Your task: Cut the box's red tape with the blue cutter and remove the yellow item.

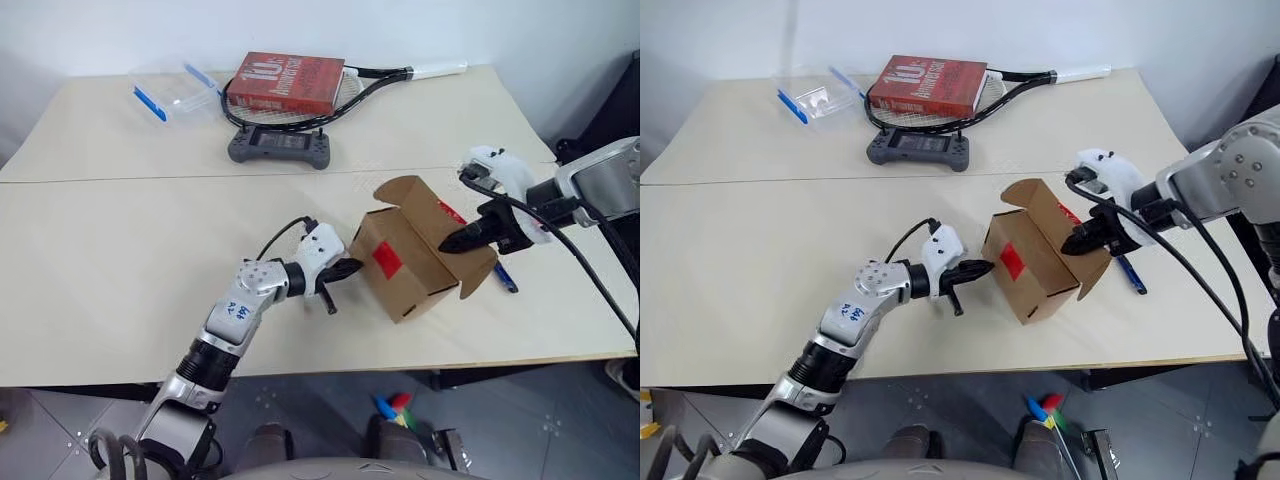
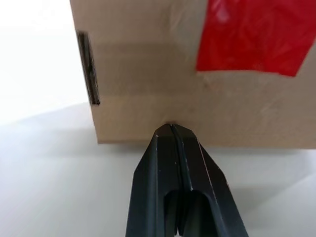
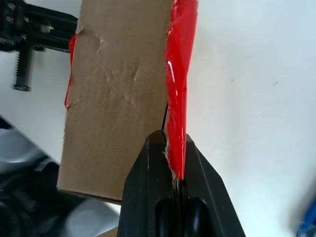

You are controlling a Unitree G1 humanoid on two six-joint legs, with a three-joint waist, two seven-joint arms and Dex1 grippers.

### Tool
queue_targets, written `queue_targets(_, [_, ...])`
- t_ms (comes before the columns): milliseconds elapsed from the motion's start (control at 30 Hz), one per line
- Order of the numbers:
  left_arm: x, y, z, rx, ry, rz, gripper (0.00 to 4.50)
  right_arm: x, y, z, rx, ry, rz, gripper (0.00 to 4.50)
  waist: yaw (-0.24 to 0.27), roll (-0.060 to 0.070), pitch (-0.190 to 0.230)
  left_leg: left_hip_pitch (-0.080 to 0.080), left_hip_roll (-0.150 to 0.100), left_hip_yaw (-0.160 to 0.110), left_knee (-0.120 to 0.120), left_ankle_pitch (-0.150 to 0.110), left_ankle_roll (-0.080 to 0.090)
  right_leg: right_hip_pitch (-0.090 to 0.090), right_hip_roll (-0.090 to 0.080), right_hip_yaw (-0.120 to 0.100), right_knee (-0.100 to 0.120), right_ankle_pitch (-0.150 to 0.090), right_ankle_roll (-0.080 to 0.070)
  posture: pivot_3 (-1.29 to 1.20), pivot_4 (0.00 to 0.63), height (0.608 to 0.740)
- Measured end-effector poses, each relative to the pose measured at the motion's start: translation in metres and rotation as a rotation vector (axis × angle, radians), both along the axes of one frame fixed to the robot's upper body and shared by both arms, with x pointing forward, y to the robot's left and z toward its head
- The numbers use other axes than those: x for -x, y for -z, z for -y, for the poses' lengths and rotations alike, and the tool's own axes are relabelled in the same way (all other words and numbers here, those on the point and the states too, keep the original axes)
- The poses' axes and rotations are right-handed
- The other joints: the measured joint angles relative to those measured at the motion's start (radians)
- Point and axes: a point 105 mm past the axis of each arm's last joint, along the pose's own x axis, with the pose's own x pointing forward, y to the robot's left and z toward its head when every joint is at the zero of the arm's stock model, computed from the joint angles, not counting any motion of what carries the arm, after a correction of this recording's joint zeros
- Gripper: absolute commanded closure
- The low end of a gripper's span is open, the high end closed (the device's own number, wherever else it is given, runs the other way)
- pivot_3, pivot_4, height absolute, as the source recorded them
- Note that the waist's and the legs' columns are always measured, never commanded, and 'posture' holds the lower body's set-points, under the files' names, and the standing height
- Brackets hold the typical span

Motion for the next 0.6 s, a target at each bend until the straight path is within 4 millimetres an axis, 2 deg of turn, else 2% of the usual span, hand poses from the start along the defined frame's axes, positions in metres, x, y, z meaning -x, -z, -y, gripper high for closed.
queue_targets(333, [-0.001,0.003,-0.012,-0.034,-0.048,-0.021,4.5,0.013,0.002,-0.021,0.015,-0.078,0.09,4.47,0.0,-0.001,0.0,0.0,0.0,0.0,0.001,0.0,0.0,0.0,0.0,0.0,0.001,0.0,0.0,0.0,0.15,0.74])
queue_targets(433, [-0.001,0.001,-0.015,-0.045,-0.052,-0.018,4.5,0.014,0.002,-0.021,0.015,-0.067,0.102,4.47,0.0,-0.001,0.0,0.0,0.0,0.0,0.001,0.0,0.0,0.0,0.0,0.0,0.001,0.0,0.0,0.0,0.15,0.74])
queue_targets(600, [0.011,-0.007,-0.032,-0.118,0.016,-0.028,4.5,0.015,0.002,-0.026,0.006,-0.061,0.125,4.47,-0.004,-0.001,0.0,-0.001,0.001,0.0,0.001,0.0,0.0,-0.003,0.0,0.0,0.003,0.0,-0.001,0.0,0.15,0.74])
